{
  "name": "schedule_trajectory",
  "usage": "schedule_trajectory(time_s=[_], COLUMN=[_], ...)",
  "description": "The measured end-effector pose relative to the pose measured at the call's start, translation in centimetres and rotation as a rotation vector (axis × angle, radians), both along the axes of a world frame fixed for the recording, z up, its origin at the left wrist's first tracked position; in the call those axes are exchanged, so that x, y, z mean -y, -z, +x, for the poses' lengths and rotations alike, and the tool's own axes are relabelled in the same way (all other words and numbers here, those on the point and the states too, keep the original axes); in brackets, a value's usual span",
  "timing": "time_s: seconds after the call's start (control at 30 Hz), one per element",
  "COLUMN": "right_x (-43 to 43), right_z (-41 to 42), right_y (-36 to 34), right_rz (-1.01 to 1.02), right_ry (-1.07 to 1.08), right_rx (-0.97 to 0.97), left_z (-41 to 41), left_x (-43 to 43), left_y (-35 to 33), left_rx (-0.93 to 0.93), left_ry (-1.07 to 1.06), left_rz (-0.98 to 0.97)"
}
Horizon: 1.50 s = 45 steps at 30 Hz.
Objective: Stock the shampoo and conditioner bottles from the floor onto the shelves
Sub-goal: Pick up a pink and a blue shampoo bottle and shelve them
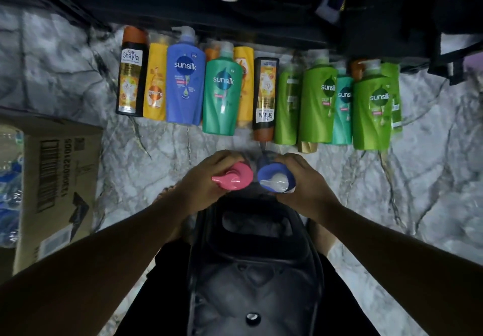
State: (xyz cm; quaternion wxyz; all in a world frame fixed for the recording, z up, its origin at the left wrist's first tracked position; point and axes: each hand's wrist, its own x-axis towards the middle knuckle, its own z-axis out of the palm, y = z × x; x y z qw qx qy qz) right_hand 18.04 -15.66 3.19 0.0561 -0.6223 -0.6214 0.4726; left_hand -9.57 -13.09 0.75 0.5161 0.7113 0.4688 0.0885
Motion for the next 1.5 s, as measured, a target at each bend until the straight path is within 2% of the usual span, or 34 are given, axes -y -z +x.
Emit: schedule_trajectory(time_s=[0.27, 0.37, 0.53, 0.7, 0.83, 1.0, 1.13, 1.33, 1.5], right_x=[-2.3, -3.0, -3.0, -2.0, -2.7, -2.9, -2.5, -3.4, -6.4], right_z=[0.8, 0.9, 0.5, 0.4, 0.5, -0.2, -1.1, -2.8, -3.2], right_y=[-0.6, -0.6, -4.7, -17.4, -32.9, -51.9, -63.9, -76.7, -86.0], right_rz=[-0.038, -0.049, -0.024, 0.042, 0.103, 0.254, 0.399, 0.632, 0.777], right_ry=[-0.199, -0.259, -0.184, 0.007, 0.144, 0.293, 0.414, 0.590, 0.618], right_rx=[-0.037, 0.004, 0.002, -0.074, -0.184, -0.270, -0.378, -0.620, -0.796], left_z=[0.2, 0.2, 0.2, -0.2, -0.9, -1.1, -0.8, 0.7, 2.0], left_x=[-0.5, -0.7, -0.8, -0.8, -1.5, -3.4, -3.9, -5.1, -8.7], left_y=[0.6, 0.2, -4.1, -17.2, -32.2, -51.8, -64.9, -78.4, -87.5], left_rx=[-0.026, -0.025, -0.033, 0.048, 0.137, 0.147, 0.264, 0.627, 0.773], left_ry=[0.049, 0.036, 0.026, -0.087, -0.180, -0.158, -0.209, -0.353, -0.341], left_rz=[-0.080, -0.108, -0.105, -0.098, -0.106, 0.051, 0.182, 0.256, 0.411])
